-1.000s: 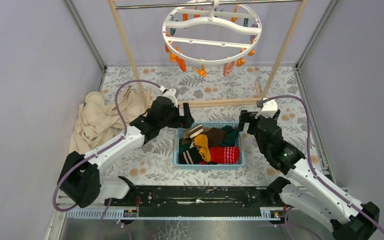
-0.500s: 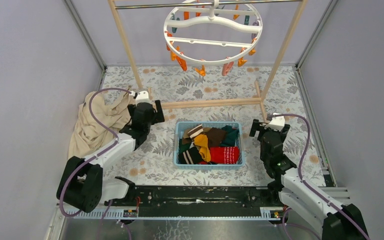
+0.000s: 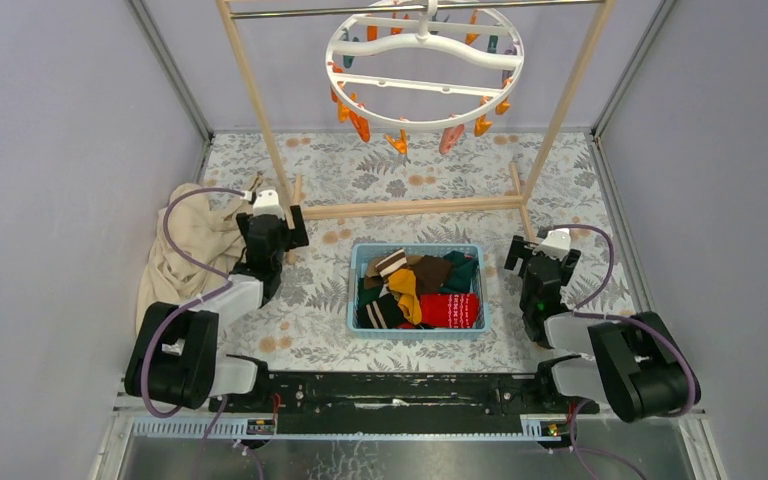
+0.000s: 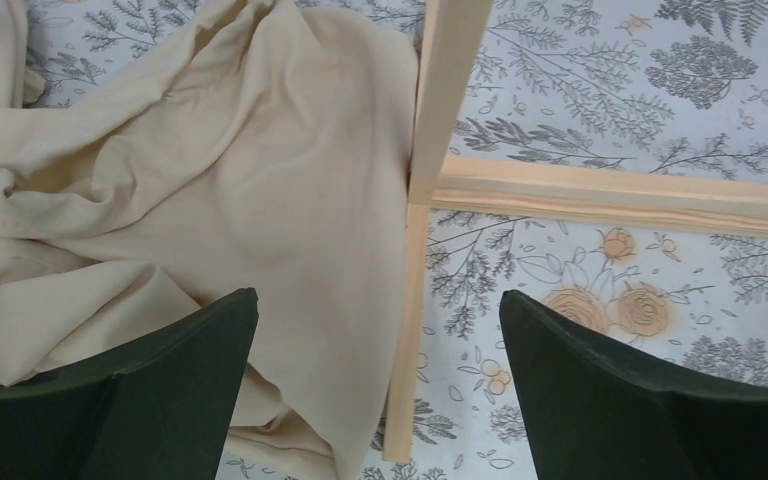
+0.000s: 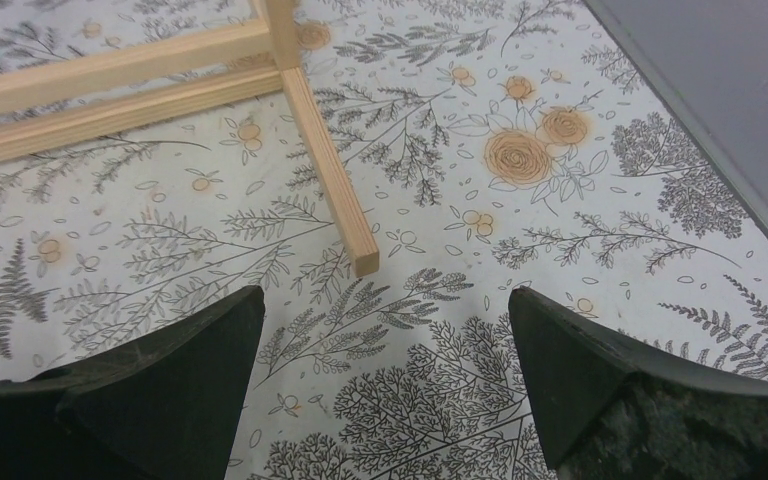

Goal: Remove the socks clipped to the hanger
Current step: Reset both arms

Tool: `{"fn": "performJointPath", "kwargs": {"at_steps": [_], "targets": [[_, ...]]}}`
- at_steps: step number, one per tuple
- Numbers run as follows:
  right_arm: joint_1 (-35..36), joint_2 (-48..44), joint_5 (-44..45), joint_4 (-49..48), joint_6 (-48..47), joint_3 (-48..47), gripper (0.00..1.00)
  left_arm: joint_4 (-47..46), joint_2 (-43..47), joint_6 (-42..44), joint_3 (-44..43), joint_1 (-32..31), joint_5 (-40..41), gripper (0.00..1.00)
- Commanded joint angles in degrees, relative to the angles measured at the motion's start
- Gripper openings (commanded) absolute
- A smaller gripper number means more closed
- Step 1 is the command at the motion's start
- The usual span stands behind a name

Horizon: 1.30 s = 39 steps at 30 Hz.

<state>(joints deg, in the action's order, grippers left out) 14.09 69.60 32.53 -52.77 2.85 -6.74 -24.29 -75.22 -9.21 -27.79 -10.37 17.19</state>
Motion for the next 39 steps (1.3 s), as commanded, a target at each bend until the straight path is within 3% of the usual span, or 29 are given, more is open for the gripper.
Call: {"fn": "performJointPath", "kwargs": {"at_steps": [1,6,11,24,27,32,36,39], "targets": [[-1.81,5.89,-0.86,-12.36,-1.22,-2.63,1.00,-12.11,-0.60,1.83,3.32,1.24,-1.89,0.99],[-4.84,8.65,-2.03,-18.41,-1.28,-1.11,1.00,-21.01,-4.04,2.57,7.02,1.33,-0.91,0.99],[-6.85,15.43,-3.91,-27.79,-0.62,-0.33,1.00,-21.90,-4.58,3.18,6.88,1.44,-1.18,0.99],[-7.67,19.37,-13.57,-26.76,-4.01,-2.50,1.00,-29.46,-5.88,8.25,8.90,1.80,-3.49,0.99],[-7.67,19.37,-14.25,-23.54,-4.18,-4.09,1.00,-41.74,-8.97,9.86,13.04,1.91,-4.01,0.99],[-7.69,19.42,-14.60,-21.66,-4.32,-5.13,0.99,-40.98,-9.37,9.31,12.83,2.66,-3.57,0.99],[-7.71,19.36,-14.76,-21.49,-4.26,-5.20,1.00,-48.55,-12.50,5.16,15.12,4.36,0.33,0.99],[-7.71,19.34,-14.72,-21.42,-4.26,-5.18,1.00,-47.11,-12.09,4.57,14.83,4.48,0.59,0.99]]}}
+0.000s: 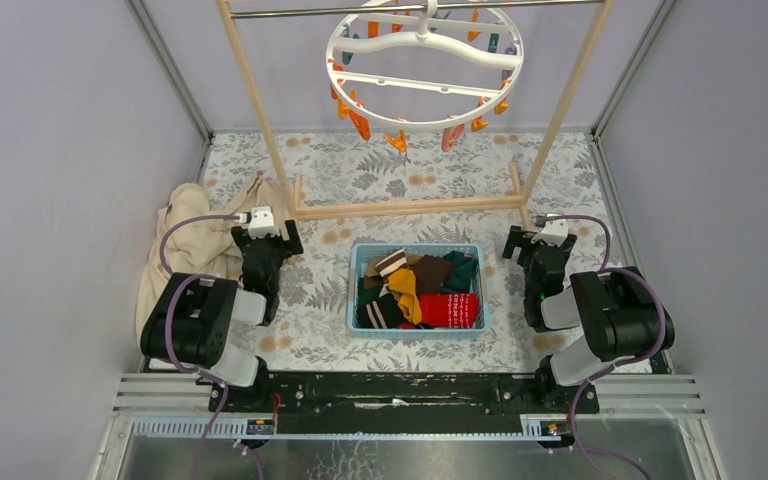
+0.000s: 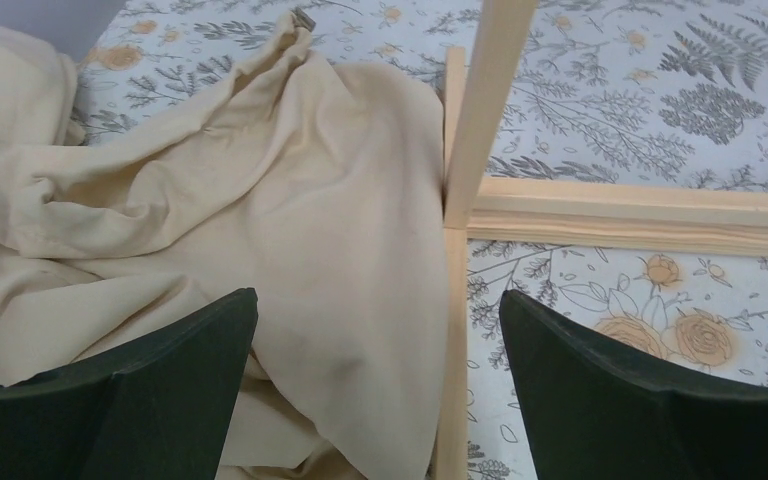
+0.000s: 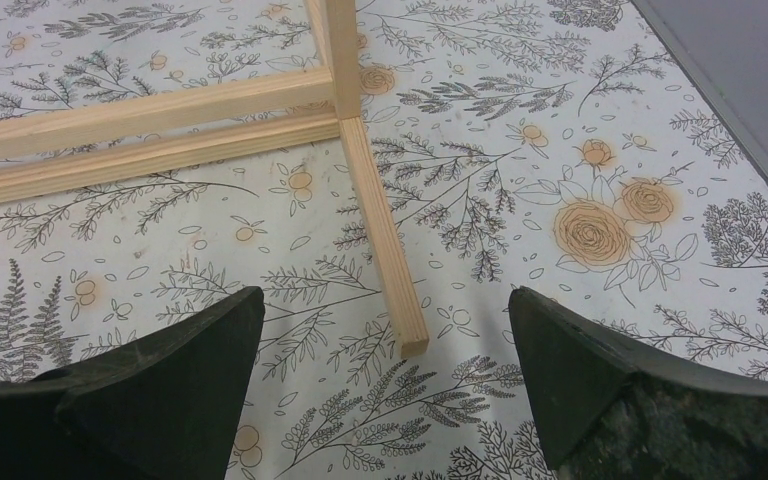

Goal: Remove the socks clipped to the hanger
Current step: Reset both arms

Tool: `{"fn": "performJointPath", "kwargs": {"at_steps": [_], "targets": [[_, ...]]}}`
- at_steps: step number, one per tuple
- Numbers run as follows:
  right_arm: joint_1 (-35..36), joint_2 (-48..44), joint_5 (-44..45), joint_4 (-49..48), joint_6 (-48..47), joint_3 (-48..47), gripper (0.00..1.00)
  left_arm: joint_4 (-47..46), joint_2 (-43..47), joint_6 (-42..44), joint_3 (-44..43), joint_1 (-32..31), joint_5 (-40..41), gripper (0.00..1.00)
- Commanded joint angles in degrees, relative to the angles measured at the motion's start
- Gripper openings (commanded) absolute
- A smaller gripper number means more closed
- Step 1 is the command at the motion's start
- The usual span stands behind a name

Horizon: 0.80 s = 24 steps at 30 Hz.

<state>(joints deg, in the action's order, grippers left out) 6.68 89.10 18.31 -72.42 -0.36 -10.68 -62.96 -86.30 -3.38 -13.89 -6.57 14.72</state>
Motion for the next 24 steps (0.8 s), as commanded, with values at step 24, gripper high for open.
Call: {"fn": "performJointPath", "kwargs": {"at_steps": [24], "targets": [[-0.26,-0.15,-0.49,-0.88,-0.87,-1.71,1.00,-8.05,-0.97,-1.41,0.87,0.68,3.10,0.99]]}}
